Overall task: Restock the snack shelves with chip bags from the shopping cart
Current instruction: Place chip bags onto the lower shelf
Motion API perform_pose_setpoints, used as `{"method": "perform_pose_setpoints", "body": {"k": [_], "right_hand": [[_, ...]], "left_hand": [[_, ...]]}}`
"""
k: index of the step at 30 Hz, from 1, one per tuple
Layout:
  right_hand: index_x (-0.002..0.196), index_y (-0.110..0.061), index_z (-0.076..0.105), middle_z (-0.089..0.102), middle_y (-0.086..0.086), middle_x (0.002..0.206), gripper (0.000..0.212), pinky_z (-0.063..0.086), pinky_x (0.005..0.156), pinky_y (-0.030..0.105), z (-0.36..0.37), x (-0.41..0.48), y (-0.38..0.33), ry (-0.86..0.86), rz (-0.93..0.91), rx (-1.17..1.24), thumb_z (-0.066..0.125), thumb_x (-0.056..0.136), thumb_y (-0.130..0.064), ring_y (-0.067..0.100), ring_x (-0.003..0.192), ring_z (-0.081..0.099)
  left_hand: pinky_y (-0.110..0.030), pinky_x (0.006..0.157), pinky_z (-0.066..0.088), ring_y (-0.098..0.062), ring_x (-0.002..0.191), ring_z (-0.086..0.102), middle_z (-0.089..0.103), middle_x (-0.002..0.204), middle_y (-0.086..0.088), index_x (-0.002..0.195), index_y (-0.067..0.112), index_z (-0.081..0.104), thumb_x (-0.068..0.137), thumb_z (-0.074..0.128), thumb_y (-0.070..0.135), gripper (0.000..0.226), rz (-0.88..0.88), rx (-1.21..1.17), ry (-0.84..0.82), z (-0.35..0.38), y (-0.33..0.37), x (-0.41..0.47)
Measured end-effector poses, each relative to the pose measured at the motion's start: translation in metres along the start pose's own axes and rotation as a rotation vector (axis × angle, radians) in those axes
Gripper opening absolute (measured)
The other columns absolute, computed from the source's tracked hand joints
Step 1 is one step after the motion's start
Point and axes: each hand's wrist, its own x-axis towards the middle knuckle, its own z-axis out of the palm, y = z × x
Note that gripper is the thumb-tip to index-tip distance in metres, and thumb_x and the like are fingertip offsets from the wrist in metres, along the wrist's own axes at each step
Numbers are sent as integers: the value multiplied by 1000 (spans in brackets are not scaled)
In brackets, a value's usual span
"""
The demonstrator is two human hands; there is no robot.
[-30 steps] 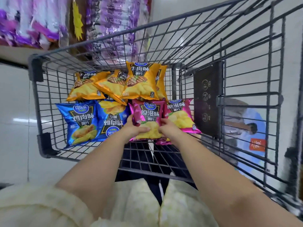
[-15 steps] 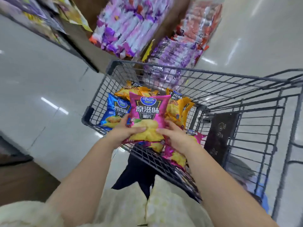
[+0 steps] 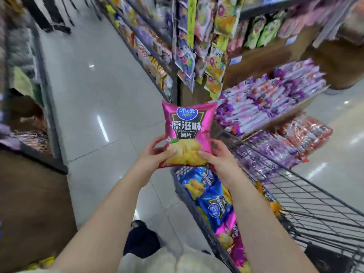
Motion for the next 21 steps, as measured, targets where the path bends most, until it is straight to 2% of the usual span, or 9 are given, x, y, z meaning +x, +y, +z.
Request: {"method": "perform_pose_setpoints", "body": {"k": [3, 5, 7, 10, 12, 15, 17, 19, 21], "right_hand": [[122, -9, 55, 71, 12, 109, 64, 54, 86, 37, 71, 31, -18, -44, -45, -21, 80, 64, -20, 25, 96, 68], [124, -11, 55, 71, 10, 110, 60, 54, 82, 36, 119, 55, -29, -86, -53, -42, 78, 69, -17, 24, 97, 68], [125, -13, 56, 71, 9, 112, 49, 54, 81, 36, 166, 81, -37, -131, -57, -60, 74, 79, -8, 24, 98, 68], [125, -15, 58, 69, 11, 115, 45, 52, 92, 45, 232, 117, -45, -174, -63, -85, 67, 83, 0, 31, 106, 66], [124, -17, 59, 70, 9, 115, 53, 50, 96, 46, 272, 136, -47, -183, -58, -91, 71, 74, -4, 30, 108, 65], [116, -23, 61, 71, 6, 112, 48, 51, 91, 43, 318, 159, -41, -197, -52, -127, 68, 78, 4, 22, 103, 66], [114, -23, 61, 72, 6, 109, 46, 55, 85, 36, 341, 177, -38, -194, -36, -144, 62, 83, 11, 18, 99, 66], [117, -19, 60, 71, 9, 110, 46, 56, 78, 28, 361, 198, -37, -178, -13, -154, 62, 84, 12, 18, 96, 67], [122, -13, 57, 71, 13, 109, 47, 55, 75, 25, 383, 223, -40, -176, -2, -163, 64, 83, 11, 20, 94, 68]], "left_hand": [[-55, 94, 52, -32, 98, 68, 66, 120, -14, 114, 30, 63, 72, 83, 12, 49, 52, -76, 53, -62, 34, 8], [-48, 90, 56, -27, 94, 69, 68, 114, -10, 113, 28, 65, 65, 81, 13, 53, 75, -109, 90, -109, 59, 15], [-43, 87, 58, -26, 93, 68, 69, 111, -9, 115, 24, 66, 66, 78, 9, 53, 113, -132, 108, -157, 81, 26], [-36, 79, 59, -23, 88, 68, 68, 107, -12, 125, 15, 60, 84, 71, 0, 46, 184, -82, 145, -223, 107, 43], [-38, 87, 56, -23, 90, 68, 70, 106, -12, 128, 14, 58, 89, 67, 4, 42, 211, -43, 186, -260, 115, 57], [-37, 90, 54, -20, 93, 68, 72, 105, -8, 129, 16, 59, 90, 67, 6, 42, 221, -27, 248, -305, 115, 81], [-31, 84, 54, -15, 93, 67, 71, 106, -4, 127, 20, 60, 90, 66, 4, 41, 212, -55, 279, -328, 114, 96], [-22, 75, 53, -8, 89, 68, 72, 104, 1, 124, 25, 60, 91, 65, 3, 40, 213, -78, 299, -347, 119, 111], [-16, 71, 52, -3, 86, 68, 71, 102, 5, 120, 28, 61, 91, 64, 3, 38, 220, -88, 329, -367, 129, 129]]}}
